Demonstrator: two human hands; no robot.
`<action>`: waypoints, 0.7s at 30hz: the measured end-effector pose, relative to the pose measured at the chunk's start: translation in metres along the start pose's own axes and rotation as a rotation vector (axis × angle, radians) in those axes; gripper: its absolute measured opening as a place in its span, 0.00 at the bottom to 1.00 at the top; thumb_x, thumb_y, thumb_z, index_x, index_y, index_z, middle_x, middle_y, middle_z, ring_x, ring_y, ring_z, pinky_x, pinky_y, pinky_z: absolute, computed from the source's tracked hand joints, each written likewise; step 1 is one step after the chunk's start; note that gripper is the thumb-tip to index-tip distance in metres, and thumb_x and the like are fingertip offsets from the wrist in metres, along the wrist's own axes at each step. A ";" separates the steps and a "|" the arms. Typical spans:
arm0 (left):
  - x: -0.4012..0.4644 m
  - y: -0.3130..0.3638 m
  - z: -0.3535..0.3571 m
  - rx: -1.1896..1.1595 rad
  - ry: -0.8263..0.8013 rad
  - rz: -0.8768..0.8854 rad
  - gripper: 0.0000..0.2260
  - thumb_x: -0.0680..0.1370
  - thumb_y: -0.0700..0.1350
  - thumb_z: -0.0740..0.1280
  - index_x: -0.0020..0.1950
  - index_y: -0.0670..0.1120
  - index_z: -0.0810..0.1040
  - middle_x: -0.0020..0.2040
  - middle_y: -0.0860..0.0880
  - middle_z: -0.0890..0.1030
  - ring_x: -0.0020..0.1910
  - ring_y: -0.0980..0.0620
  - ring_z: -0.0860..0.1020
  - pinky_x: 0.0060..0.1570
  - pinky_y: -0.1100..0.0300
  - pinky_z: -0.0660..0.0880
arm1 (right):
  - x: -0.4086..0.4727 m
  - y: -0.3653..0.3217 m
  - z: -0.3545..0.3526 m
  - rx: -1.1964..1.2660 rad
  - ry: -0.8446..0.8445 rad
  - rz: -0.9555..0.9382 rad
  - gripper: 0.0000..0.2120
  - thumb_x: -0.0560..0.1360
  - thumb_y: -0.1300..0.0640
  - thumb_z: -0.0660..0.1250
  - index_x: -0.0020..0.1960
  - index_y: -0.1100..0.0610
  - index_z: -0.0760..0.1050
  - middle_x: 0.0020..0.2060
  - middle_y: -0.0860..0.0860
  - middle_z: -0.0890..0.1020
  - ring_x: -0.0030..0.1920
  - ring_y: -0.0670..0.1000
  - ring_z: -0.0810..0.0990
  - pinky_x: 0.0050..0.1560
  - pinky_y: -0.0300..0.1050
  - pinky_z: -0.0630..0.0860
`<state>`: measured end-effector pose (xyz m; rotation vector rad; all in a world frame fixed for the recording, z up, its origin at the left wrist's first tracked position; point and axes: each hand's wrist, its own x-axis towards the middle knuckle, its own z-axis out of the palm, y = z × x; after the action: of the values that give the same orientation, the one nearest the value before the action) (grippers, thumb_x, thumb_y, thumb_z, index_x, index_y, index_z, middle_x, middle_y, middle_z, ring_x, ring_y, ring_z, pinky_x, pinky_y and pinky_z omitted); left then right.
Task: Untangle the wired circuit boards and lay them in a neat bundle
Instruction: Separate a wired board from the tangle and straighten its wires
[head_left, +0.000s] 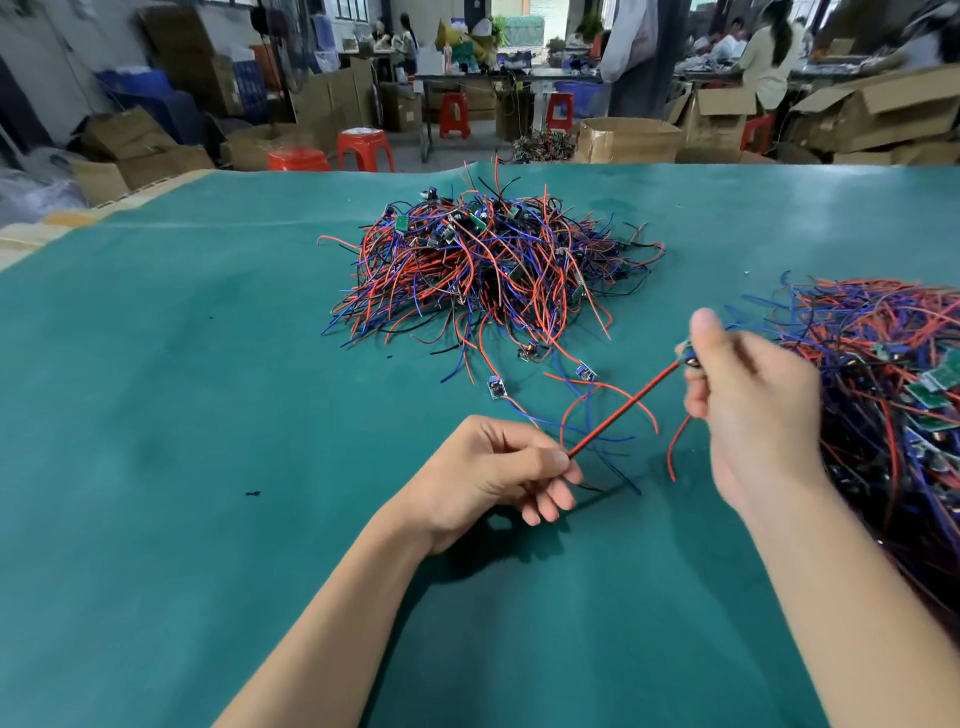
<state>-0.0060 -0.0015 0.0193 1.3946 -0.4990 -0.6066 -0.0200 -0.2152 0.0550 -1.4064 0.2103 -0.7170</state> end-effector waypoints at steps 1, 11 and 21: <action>0.000 0.000 0.000 -0.004 -0.010 -0.001 0.08 0.79 0.39 0.67 0.42 0.42 0.84 0.36 0.44 0.84 0.31 0.52 0.79 0.32 0.64 0.75 | 0.004 -0.005 -0.006 -0.037 0.021 -0.052 0.17 0.81 0.50 0.69 0.35 0.54 0.77 0.25 0.44 0.77 0.25 0.42 0.69 0.25 0.36 0.66; 0.007 -0.006 -0.001 -0.212 0.147 0.005 0.07 0.80 0.32 0.63 0.51 0.35 0.81 0.44 0.37 0.83 0.38 0.49 0.80 0.40 0.63 0.77 | 0.056 -0.064 -0.064 -1.410 -0.137 -0.304 0.17 0.70 0.37 0.70 0.46 0.48 0.86 0.42 0.59 0.84 0.48 0.64 0.82 0.52 0.56 0.76; 0.006 -0.003 -0.002 -0.260 0.184 -0.012 0.07 0.80 0.31 0.61 0.53 0.33 0.79 0.46 0.36 0.81 0.39 0.49 0.79 0.41 0.63 0.78 | 0.033 0.031 0.055 -1.262 -0.447 -0.172 0.07 0.76 0.56 0.72 0.54 0.52 0.83 0.53 0.54 0.85 0.57 0.60 0.81 0.56 0.52 0.78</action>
<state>-0.0009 -0.0043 0.0157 1.1921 -0.2542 -0.5263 0.0450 -0.1889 0.0449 -2.7698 0.1890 -0.3439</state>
